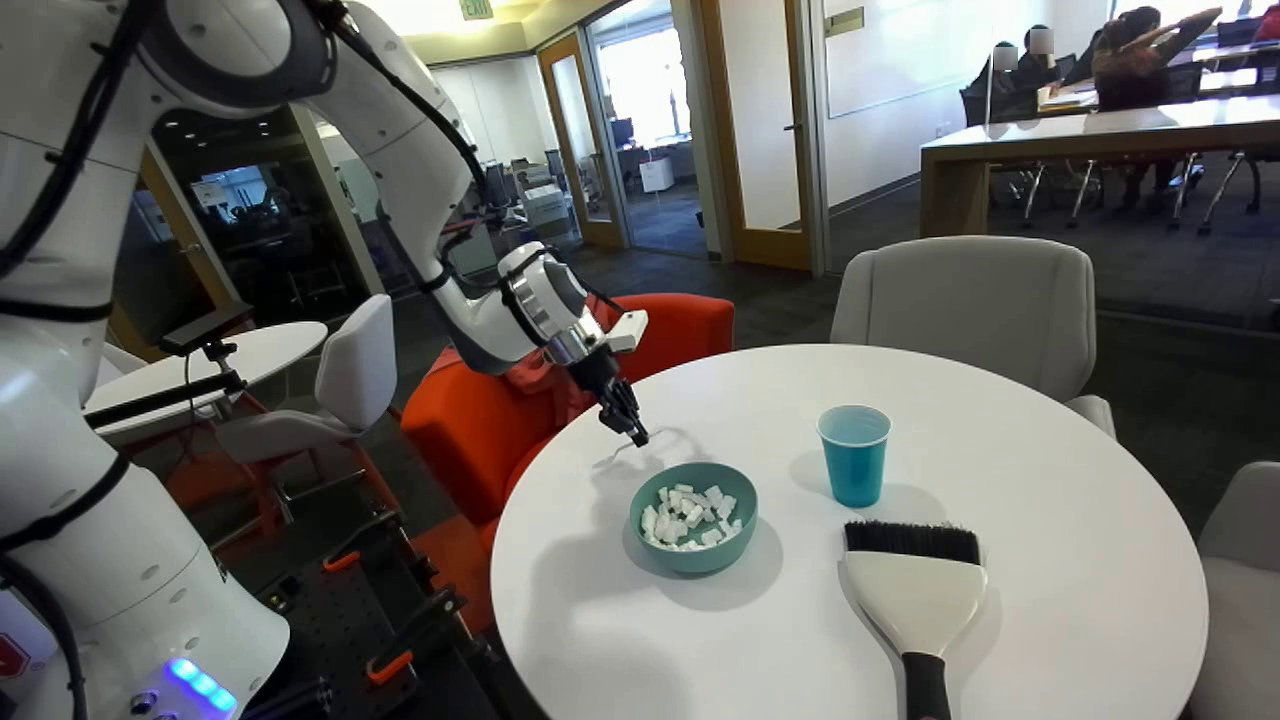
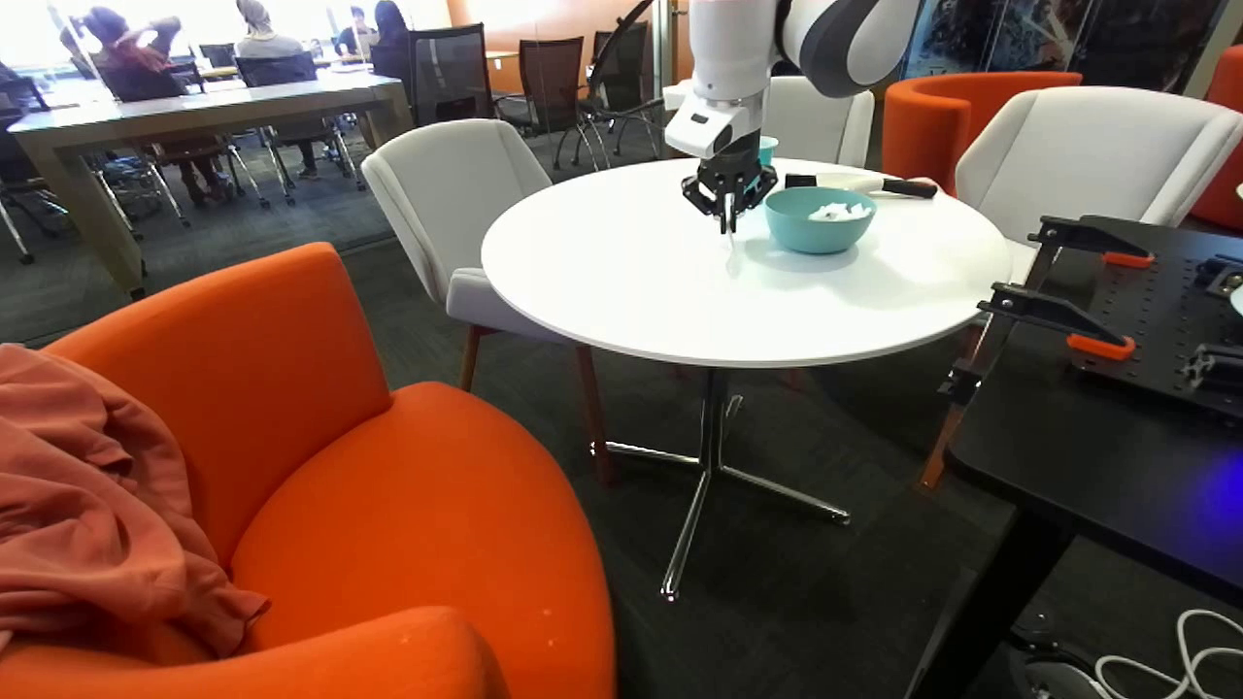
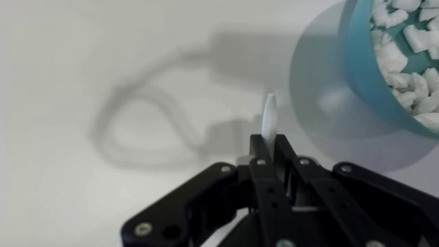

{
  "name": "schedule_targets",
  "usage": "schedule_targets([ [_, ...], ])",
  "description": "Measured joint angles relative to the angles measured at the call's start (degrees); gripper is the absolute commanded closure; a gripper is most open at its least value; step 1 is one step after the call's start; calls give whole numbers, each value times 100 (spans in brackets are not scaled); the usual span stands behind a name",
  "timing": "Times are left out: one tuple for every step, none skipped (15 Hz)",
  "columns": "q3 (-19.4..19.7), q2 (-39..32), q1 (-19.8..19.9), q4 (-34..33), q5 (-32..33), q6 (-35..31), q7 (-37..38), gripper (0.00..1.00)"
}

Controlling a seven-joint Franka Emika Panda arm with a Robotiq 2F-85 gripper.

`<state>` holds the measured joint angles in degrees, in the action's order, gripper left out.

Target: Move the light blue cup to the right, move the green bowl to the right, stir the contents in the bowl using the white spoon on the table

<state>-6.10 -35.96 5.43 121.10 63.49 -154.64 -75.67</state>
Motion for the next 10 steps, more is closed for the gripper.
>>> schedule_targets([
  [-48,-126,21,-73,-175,-6,-318,64],
  [-88,-239,30,-148,-348,-6,-620,62],
  [-110,-328,27,-210,-502,-4,-860,56],
  [-122,-384,20,-257,-627,-2,-1043,48],
  [-129,-414,15,-293,-732,-1,-1198,42],
  [-132,-419,12,-316,-821,-1,-1327,33],
  [-132,-418,8,-340,-885,-1,-1429,26],
  [-132,-409,6,-359,-924,-1,-1502,18],
  [-132,-390,5,-372,-956,-1,-1545,11],
  [-132,-358,4,-373,-962,-2,-1552,3],
])
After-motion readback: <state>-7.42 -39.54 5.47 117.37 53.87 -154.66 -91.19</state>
